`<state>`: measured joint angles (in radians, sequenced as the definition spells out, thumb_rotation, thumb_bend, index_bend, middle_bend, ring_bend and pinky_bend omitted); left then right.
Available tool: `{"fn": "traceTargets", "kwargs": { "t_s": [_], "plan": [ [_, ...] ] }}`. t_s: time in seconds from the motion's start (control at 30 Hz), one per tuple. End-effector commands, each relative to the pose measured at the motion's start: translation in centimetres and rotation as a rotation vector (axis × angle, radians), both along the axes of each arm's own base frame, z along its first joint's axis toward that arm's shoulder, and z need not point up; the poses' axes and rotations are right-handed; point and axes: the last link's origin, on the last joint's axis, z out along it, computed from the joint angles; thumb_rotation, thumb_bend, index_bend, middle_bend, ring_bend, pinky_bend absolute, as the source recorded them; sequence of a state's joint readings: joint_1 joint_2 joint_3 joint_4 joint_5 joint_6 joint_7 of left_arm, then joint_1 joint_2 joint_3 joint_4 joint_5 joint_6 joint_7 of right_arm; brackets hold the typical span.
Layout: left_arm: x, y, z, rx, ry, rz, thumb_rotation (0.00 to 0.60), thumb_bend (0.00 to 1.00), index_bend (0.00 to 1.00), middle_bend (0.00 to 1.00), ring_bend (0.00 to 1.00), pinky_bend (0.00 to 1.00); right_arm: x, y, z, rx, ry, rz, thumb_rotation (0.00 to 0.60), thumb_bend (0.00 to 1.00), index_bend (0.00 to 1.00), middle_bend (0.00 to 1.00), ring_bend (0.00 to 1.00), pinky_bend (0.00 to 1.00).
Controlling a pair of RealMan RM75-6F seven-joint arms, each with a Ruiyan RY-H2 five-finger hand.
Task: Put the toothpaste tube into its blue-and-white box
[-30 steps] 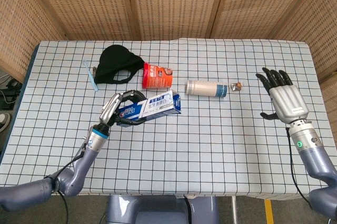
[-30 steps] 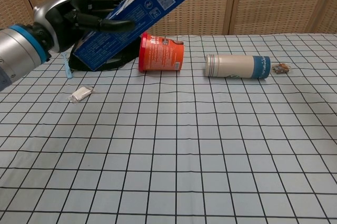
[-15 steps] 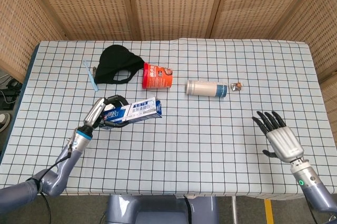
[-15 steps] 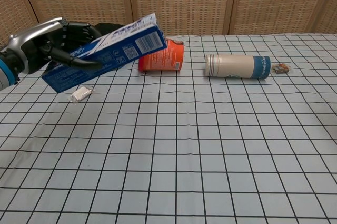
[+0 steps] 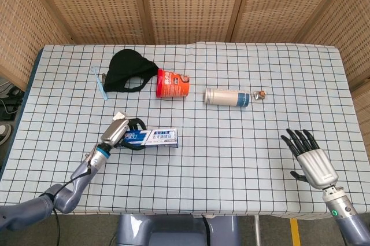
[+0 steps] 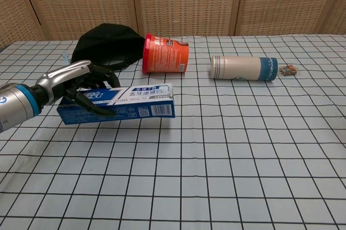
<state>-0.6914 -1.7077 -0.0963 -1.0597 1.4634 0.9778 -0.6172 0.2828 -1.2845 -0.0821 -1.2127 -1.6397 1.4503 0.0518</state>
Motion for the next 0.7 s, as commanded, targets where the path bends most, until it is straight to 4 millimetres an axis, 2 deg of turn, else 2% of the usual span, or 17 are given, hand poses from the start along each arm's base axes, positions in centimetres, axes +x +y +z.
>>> {"fn": "traceTargets", "kwargs": {
  "t_s": [0.03,0.1,0.13,0.17,0.23,0.3,0.47,0.6,0.7],
  "plan": [
    [-0.2,-0.2,-1.0,0.0,0.005,0.02,0.6,0.14,0.57,0.44,0.49,0.46,0.0,-0.1,0.1,-0.003,-0.011,-0.004,0.6,0.0,0.03,0.0,0.0,0.0],
    [-0.2,-0.3,-1.3,0.005,0.0,0.021,0.6,0.13,0.55,0.43,0.46,0.41,0.0,-0.1,0.2,-0.007,-0.019,-0.005,0.6,0.0,0.03,0.0,0.0,0.0],
    [-0.2,-0.3,-1.3,0.005,0.0,0.018,0.6,0.1,0.5,0.37,0.39,0.35,0.0,-0.1,0.2,-0.008,-0.023,-0.006,0.6,0.0,0.03,0.0,0.0,0.0],
    [-0.2,-0.4,-1.4,0.004,0.004,0.011,0.6,0.07,0.45,0.32,0.32,0.29,0.0,-0.1,0.2,-0.008,-0.027,-0.006,0.6,0.0,0.03,0.0,0.0,0.0],
    [-0.3,-0.6,-1.5,-0.009,0.018,0.001,0.6,0.01,0.25,0.11,0.08,0.09,0.0,-0.1,0.4,-0.011,-0.028,-0.005,0.6,0.0,0.03,0.0,0.0,0.0],
    [-0.2,-0.7,-1.4,-0.031,0.015,0.01,0.6,0.0,0.16,0.01,0.0,0.01,0.1,0.0,0.5,-0.012,-0.041,-0.008,0.6,0.0,0.03,0.0,0.0,0.0],
    [0.6,-1.1,-0.2,-0.02,-0.047,0.016,0.6,0.0,0.07,0.0,0.0,0.0,0.4,0.1,0.8,-0.023,-0.07,-0.008,0.6,0.0,0.03,0.0,0.0,0.0],
    [1.1,-1.8,3.2,0.079,-0.087,-0.033,0.6,0.0,0.0,0.0,0.0,0.0,0.9,0.4,1.4,-0.048,-0.11,-0.006,0.6,0.0,0.03,0.0,0.0,0.0],
    [0.4,-3.3,6.1,0.206,-0.017,-0.07,0.6,0.0,0.0,0.0,0.0,0.0,1.2,0.7,1.8,-0.059,-0.153,-0.03,0.6,0.0,0.03,0.0,0.0,0.0]
  ]
}}
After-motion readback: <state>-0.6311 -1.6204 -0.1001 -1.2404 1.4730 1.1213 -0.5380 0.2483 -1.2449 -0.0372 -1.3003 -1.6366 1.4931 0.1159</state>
